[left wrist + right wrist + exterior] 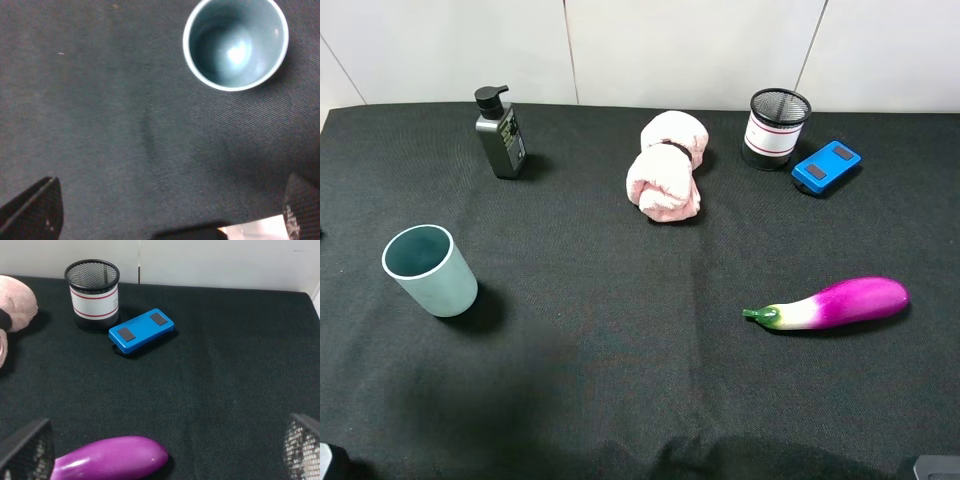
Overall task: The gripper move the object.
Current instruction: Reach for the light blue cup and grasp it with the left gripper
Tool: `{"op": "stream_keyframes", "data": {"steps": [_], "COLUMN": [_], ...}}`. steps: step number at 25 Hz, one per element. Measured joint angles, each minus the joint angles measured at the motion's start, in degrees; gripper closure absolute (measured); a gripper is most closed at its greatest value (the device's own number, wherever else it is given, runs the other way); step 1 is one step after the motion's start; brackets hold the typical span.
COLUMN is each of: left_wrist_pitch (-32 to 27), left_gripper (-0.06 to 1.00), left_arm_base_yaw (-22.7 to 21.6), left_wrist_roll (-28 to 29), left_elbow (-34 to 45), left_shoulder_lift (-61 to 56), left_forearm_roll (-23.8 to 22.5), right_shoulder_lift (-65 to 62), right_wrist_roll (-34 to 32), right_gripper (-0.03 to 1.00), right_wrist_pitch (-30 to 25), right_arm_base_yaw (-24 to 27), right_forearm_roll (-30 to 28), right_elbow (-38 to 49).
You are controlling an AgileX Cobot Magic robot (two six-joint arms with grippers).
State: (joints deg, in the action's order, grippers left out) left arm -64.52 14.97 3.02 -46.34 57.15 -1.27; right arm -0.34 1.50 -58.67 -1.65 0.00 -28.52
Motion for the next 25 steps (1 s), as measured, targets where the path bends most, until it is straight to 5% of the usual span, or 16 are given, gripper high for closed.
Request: {"op": "stream_keyframes", "data": {"steps": [13,20,25], "left_wrist_pitch": [5.7,8.1,11.7], "left_gripper": [0.03,0.03,0.03], "left_arm_base_yaw": [0.0,0.6,4.8], "left_wrist_roll": [-10.5,-14.5,-14.7], "left_elbow": [-0.1,-0.1,-0.1], "left_shoulder_lift": [13.8,18.3,18.9], "left_forearm_roll": [8.0,9.5,7.7], "right_shoulder_lift": [0.0,0.0,0.0], "right_wrist_roll": [0.0,0.0,0.0], "right_gripper": [0.27,0.27,0.27], "right_wrist_pitch": [0.0,0.0,0.0], "right_arm_base_yaw": [0.0,0.0,0.0], "right_forearm_roll": [0.0,0.0,0.0], "right_elbow": [0.0,0.0,0.0]}}
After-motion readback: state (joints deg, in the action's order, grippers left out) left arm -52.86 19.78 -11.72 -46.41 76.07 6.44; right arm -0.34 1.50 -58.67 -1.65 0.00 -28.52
